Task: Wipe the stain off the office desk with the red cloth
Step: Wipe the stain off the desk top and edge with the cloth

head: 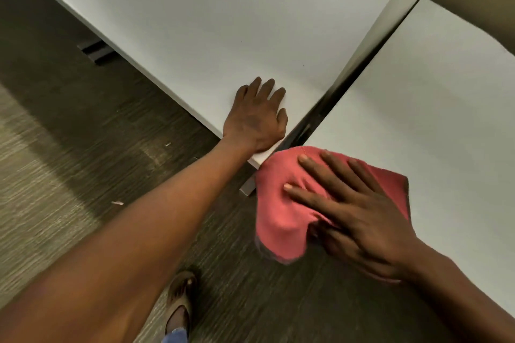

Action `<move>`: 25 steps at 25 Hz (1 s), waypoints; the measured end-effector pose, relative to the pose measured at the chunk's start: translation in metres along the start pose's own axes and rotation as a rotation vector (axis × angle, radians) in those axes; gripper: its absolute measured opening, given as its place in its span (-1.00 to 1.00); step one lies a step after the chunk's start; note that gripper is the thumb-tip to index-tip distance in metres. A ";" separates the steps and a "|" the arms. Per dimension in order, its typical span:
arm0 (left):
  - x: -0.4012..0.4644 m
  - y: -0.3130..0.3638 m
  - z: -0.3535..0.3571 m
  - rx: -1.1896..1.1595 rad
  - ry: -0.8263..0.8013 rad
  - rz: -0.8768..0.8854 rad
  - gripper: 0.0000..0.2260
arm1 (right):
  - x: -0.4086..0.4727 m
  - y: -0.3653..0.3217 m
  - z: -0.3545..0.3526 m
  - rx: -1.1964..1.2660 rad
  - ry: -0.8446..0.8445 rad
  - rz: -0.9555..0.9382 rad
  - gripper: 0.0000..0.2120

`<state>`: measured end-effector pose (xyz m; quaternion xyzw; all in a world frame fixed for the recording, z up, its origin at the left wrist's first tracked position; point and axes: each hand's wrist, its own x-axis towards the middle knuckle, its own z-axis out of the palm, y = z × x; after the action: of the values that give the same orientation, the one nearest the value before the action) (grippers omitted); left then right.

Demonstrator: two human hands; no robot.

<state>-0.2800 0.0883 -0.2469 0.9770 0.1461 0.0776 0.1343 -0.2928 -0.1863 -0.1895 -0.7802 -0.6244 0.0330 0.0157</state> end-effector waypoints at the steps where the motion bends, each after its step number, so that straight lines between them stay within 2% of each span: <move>1: 0.000 0.001 0.001 0.005 0.002 0.000 -0.48 | 0.002 0.007 -0.004 0.039 -0.014 0.035 -0.44; 6: 0.005 -0.001 0.003 0.027 -0.017 0.004 -0.50 | 0.074 0.014 -0.016 0.129 0.079 0.475 -0.48; 8: 0.005 -0.001 0.003 0.031 -0.006 0.000 -0.51 | 0.084 -0.003 -0.013 0.118 0.097 0.427 -0.55; 11: 0.001 -0.002 0.003 0.001 0.043 0.016 -0.50 | 0.049 -0.016 -0.002 0.171 0.152 0.115 -0.62; 12: 0.000 -0.003 0.003 0.003 0.048 0.018 -0.50 | 0.038 -0.011 0.001 0.229 0.154 0.080 -0.59; 13: 0.000 -0.002 0.004 0.005 0.050 0.013 -0.50 | 0.031 0.002 0.001 0.284 0.153 0.099 -0.56; 15: 0.001 0.000 0.002 0.002 0.038 0.001 -0.50 | 0.033 0.031 -0.003 0.331 0.189 0.264 -0.55; 18: 0.000 0.001 0.000 0.008 0.006 0.000 -0.51 | 0.063 0.067 -0.014 0.240 0.233 0.510 -0.53; 20: 0.002 -0.004 0.000 0.028 -0.020 0.030 -0.52 | 0.083 0.071 -0.019 0.130 0.152 0.582 -0.48; 22: 0.003 -0.007 -0.001 0.024 -0.050 0.039 -0.52 | 0.084 0.055 -0.013 0.050 0.082 0.581 -0.43; 25: 0.004 -0.004 0.000 0.017 -0.035 0.018 -0.52 | 0.047 0.009 0.001 0.038 0.065 0.397 -0.39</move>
<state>-0.2772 0.0934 -0.2475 0.9806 0.1356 0.0605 0.1280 -0.2740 -0.1419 -0.1923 -0.8881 -0.4570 0.0221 0.0436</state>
